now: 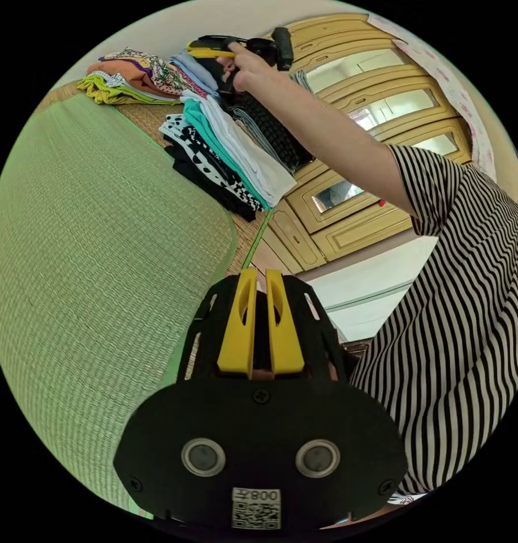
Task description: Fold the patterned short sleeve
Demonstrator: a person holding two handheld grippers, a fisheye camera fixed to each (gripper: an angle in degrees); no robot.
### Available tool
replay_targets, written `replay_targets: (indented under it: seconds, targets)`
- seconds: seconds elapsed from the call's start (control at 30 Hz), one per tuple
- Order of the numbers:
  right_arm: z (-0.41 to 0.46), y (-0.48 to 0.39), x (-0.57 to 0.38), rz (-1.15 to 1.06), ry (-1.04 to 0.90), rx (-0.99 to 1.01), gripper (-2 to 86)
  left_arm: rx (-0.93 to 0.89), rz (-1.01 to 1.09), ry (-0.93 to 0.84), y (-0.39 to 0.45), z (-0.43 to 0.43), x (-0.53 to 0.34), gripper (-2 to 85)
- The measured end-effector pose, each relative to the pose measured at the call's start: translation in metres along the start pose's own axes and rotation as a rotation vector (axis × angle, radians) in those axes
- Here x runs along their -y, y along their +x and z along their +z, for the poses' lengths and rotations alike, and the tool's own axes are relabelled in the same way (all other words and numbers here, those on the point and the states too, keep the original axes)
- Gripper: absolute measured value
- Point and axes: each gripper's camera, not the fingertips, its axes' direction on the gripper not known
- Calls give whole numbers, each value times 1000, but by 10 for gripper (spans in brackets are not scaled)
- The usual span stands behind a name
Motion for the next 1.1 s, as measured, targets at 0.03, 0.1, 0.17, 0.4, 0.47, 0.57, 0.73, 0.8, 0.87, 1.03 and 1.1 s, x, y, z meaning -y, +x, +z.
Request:
replay_targets:
  seconds: [0.03, 0.1, 0.17, 0.4, 0.47, 0.57, 0.73, 0.8, 0.87, 1.03, 1.1]
  targets:
    - [15, -4, 18, -11, -13, -23, 81, -4, -3, 3, 0, -5, -4, 25]
    - [35, -12, 43, -29, -29, -44, 81, -32, -27, 24, -3, -24, -19, 23]
    - [53, -19, 64, -40, -34, -62, 81, -34, -40, 26, -4, -36, -29, 22]
    - [122, -44, 121, -91, -93, -194, 81, -97, -70, 61, 2, -83, -66, 15]
    - [140, -42, 125, -77, -143, -212, 76, -108, -75, 61, 6, -92, -74, 12]
    - [155, -36, 121, -37, -150, -197, 42, -123, -81, 61, 14, -106, -88, 7]
    - [132, -19, 105, 61, -44, -78, 7, -116, -83, 74, 33, -134, -108, 2]
    - [115, -13, 97, 87, 8, 14, 6, -111, -88, 86, 44, -149, -119, 2]
    - [95, -11, 88, 104, 41, 96, 5, -108, -89, 103, 55, -162, -127, 2]
    - [22, -47, 36, -12, 116, 363, 4, -92, -86, 154, 88, -199, -147, 3]
    - [-4, -68, 13, -73, 100, 430, 4, -79, -93, 204, 107, -223, -160, 6]
